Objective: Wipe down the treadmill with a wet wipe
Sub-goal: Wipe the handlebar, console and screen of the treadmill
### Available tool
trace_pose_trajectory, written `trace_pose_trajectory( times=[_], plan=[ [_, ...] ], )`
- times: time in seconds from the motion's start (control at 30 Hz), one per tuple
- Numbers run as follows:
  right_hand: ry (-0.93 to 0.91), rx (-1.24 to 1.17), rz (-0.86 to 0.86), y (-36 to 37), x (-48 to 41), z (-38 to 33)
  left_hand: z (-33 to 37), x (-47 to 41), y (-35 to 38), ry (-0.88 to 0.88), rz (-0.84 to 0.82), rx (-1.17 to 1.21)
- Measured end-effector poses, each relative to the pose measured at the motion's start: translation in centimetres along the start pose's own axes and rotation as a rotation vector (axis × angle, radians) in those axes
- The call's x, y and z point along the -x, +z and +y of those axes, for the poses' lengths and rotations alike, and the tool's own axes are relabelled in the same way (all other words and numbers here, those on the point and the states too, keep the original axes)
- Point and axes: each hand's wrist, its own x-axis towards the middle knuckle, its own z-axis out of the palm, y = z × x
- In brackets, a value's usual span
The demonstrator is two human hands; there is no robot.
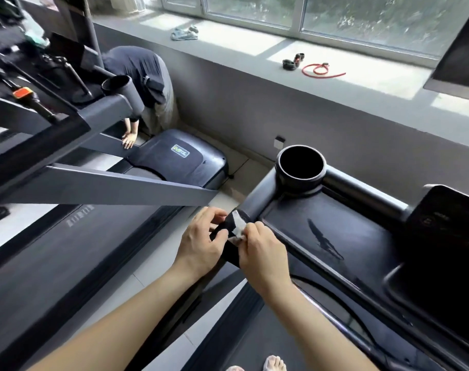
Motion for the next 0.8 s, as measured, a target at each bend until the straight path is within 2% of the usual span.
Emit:
trace_pose_trajectory(
  times=[0.1, 0.27, 0.37, 0.43, 0.5, 0.53, 0.67, 0.73, 0.8],
  plan=[
    [-0.004, 0.047, 0.055, -0.4, -3.3, 2.1, 0.1, 0.0, 0.0, 0.014, 0.011, -0.013],
    [0.302, 0.005, 0.157, -1.0, -8.6, 5.5, 0.7, 0.2, -0.1, 0.033, 0.001, -0.032],
    [0.197, -0.110, 0.233, -0.2, -6.1, 1.7, 0.8, 0.2, -0.1, 0.024, 0.009, -0.023],
    [-0.014, -0.149, 0.190, 0.3, -3.2, -1.3, 0.6, 0.1, -0.1, 0.035, 0.002, -0.040],
    [-0.163, -0.131, 0.169, 0.3, -3.3, -0.7, 0.5, 0.1, -0.1, 0.046, -0.002, -0.062],
    [-0.164, -0.118, 0.182, 0.2, -4.5, 0.6, 0.6, 0.1, -0.1, 0.040, -0.001, -0.074],
    [0.035, -0.016, 0.204, -0.6, -10.2, 6.6, 1.0, 0.1, 0.2, 0.030, 0.010, -0.138],
    [0.067, 0.012, 0.177, -0.2, -10.7, 7.3, 1.0, -0.2, 0.2, 0.037, 0.008, -0.162],
    [0.106, -0.085, 0.166, -0.1, -9.3, 5.7, 0.8, -0.2, 0.2, 0.031, 0.006, -0.165]
  ],
)
